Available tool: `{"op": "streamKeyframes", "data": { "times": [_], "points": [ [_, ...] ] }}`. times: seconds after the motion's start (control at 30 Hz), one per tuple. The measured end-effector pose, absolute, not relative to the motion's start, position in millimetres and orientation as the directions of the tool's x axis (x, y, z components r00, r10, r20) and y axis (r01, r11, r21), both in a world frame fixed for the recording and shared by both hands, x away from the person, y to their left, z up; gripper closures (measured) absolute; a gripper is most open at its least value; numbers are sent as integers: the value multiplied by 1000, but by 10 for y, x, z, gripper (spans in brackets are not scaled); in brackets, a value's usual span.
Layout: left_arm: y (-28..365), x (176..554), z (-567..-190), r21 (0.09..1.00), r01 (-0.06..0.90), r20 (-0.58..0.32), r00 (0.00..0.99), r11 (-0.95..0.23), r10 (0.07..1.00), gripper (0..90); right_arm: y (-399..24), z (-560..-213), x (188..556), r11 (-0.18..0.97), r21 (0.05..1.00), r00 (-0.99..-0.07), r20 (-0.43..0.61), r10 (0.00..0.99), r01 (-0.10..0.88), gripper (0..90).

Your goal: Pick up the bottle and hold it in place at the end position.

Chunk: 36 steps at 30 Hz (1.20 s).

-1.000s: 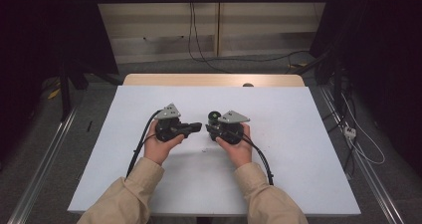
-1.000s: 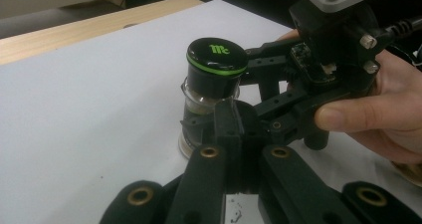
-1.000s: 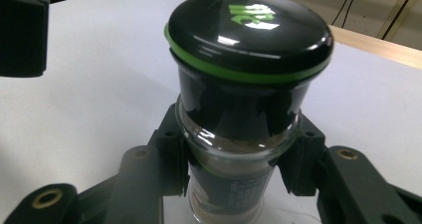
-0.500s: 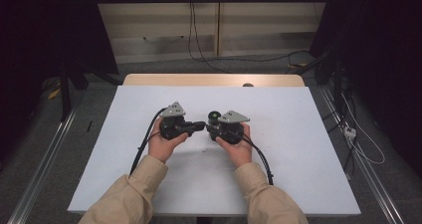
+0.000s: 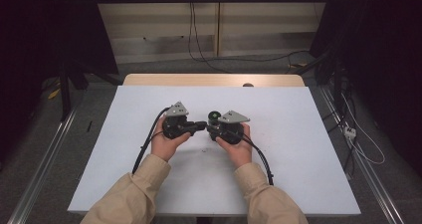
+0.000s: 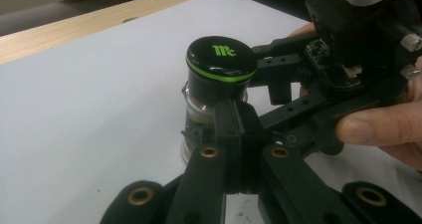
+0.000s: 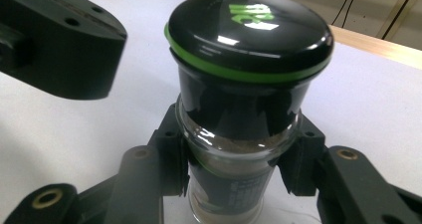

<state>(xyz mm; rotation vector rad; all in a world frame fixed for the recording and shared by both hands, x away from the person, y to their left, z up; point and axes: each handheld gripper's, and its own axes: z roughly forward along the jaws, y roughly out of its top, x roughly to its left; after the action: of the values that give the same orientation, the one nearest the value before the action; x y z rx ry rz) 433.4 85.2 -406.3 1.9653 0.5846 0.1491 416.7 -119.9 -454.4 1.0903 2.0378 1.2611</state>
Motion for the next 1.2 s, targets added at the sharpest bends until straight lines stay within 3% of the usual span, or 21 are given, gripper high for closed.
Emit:
{"op": "streamKeyframes", "data": {
  "times": [1.2],
  "points": [
    [724,4385,-4053,870,318,-107,867,-375,487,900,-1200,-4546,4164,248,897,-551,-6,835,366,536]
  ]
}}
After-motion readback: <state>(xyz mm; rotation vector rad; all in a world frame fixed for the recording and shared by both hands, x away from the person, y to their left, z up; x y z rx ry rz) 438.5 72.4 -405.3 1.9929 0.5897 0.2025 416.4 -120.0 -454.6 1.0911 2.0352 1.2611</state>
